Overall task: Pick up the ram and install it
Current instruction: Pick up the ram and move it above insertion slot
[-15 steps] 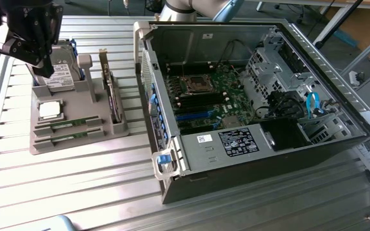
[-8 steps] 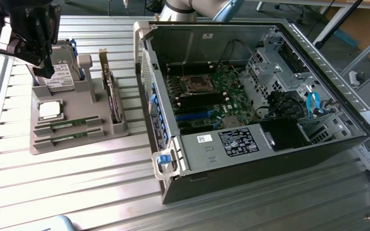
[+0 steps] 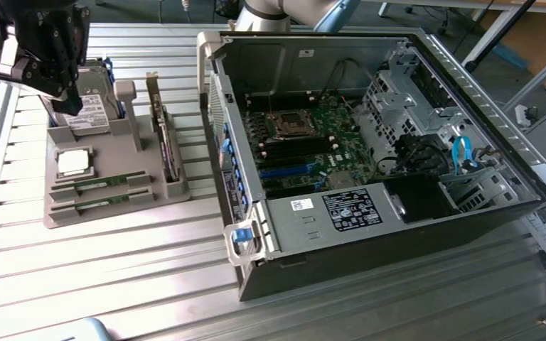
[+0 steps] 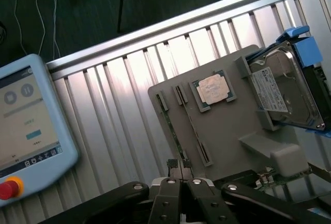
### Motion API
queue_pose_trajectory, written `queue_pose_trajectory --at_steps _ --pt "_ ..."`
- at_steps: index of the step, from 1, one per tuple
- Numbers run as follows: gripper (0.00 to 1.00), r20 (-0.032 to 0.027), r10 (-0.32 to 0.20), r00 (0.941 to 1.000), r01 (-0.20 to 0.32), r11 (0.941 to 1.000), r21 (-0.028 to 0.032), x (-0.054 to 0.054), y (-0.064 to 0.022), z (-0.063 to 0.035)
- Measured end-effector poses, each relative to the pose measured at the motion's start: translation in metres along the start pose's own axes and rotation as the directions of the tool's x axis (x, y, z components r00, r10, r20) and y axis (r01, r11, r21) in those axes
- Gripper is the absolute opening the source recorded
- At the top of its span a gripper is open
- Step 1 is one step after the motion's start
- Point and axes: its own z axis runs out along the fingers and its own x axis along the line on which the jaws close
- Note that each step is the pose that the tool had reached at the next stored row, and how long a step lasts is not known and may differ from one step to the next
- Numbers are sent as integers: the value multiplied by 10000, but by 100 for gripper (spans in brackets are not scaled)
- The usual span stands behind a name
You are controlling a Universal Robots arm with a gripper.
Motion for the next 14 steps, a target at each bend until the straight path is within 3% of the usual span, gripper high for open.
queue_pose_trajectory --at_steps 2,8,14 --pt "11 21 -9 10000 9 10000 59 1 2 0" --pt "11 18 -76 10000 76 10000 65 1 3 0" --pt "11 -30 -1105 9939 1105 9938 144 1 3 1"
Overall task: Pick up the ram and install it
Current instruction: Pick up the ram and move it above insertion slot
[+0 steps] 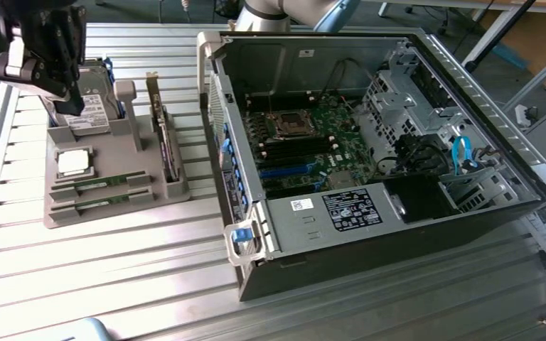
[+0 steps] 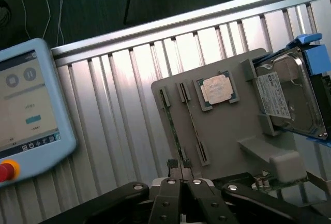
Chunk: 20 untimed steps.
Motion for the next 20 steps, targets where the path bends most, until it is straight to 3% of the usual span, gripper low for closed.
queue_pose_trajectory --at_steps 3,5,6,9,11,15,20 --pt "11 -22 -539 9985 539 9985 40 0 -1 -1" --pt "11 -18 -544 9985 544 9985 42 0 -1 0" --pt "11 16 -546 9985 546 9985 46 0 0 -2" --pt "11 244 -556 9982 554 9984 96 1 -1 -1" --pt "11 317 -558 9979 555 9984 118 2 -1 -1" --pt "11 320 -568 9979 565 9983 119 2 -1 0" --pt "11 285 -1368 9902 1363 9905 179 2 -1 1"
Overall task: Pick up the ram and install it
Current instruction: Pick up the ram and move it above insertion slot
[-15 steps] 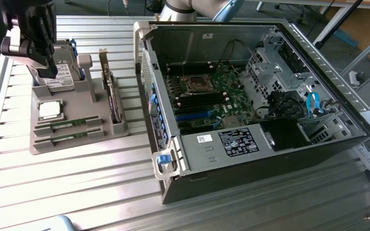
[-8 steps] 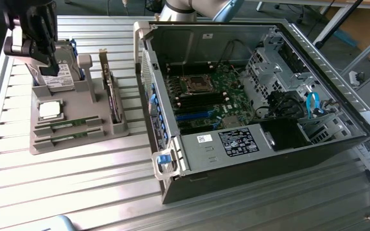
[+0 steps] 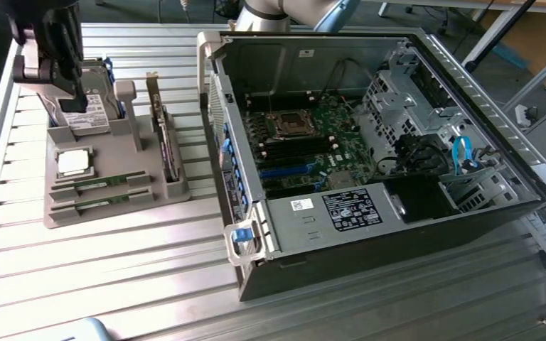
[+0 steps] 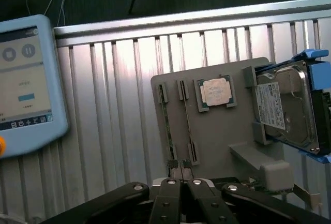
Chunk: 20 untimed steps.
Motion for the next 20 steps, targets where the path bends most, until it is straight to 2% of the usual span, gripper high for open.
queue_pose_trajectory --at_steps 4,6,7,8,11,12,20 --pt "11 -21 -684 9977 684 9977 28 0 -1 0" --pt "11 -22 -690 9976 690 9976 28 0 -1 -1" --pt "11 -4 -691 9976 691 9976 29 0 -1 -1" --pt "11 38 -692 9976 692 9976 33 0 -1 0" --pt "11 258 -699 9972 698 9975 53 2 -1 0" --pt "11 306 -700 9971 699 9975 57 3 -1 0" --pt "11 306 -867 9958 866 9962 64 3 -2 0"
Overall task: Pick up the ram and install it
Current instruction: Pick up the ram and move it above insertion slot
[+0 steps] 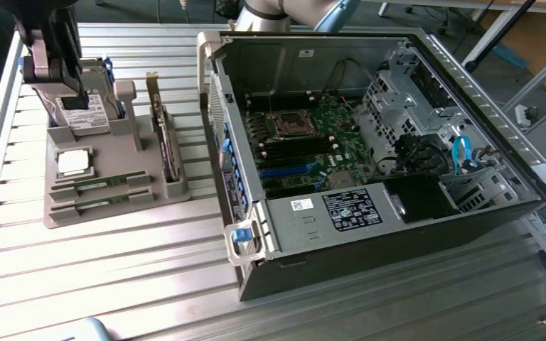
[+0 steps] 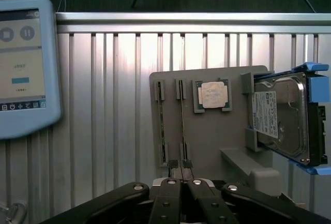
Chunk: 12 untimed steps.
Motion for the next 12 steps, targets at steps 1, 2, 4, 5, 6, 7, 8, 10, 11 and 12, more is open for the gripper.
queue_pose_trajectory --at_steps 1,2,4,5,6,7,8,10,11,12 --pt "11 -2 -83 10000 83 10000 1 0 0 0" --pt "11 -4 -170 9999 170 9999 1 0 0 0" --pt "11 -5 -205 9998 205 9998 2 0 0 0" --pt "11 -5 -206 9998 206 9998 3 0 0 1" --pt "11 -5 -206 9998 206 9998 2 0 0 0" --pt "11 11 -205 9998 205 9998 2 -1 0 1" --pt "11 58 -207 9998 207 9998 5 -1 0 4" --pt "11 138 -210 9997 209 9998 11 -1 0 12" --pt "11 165 -210 9996 210 9998 12 -1 0 15" --pt "11 174 -210 9996 210 9998 10 -1 0 15"
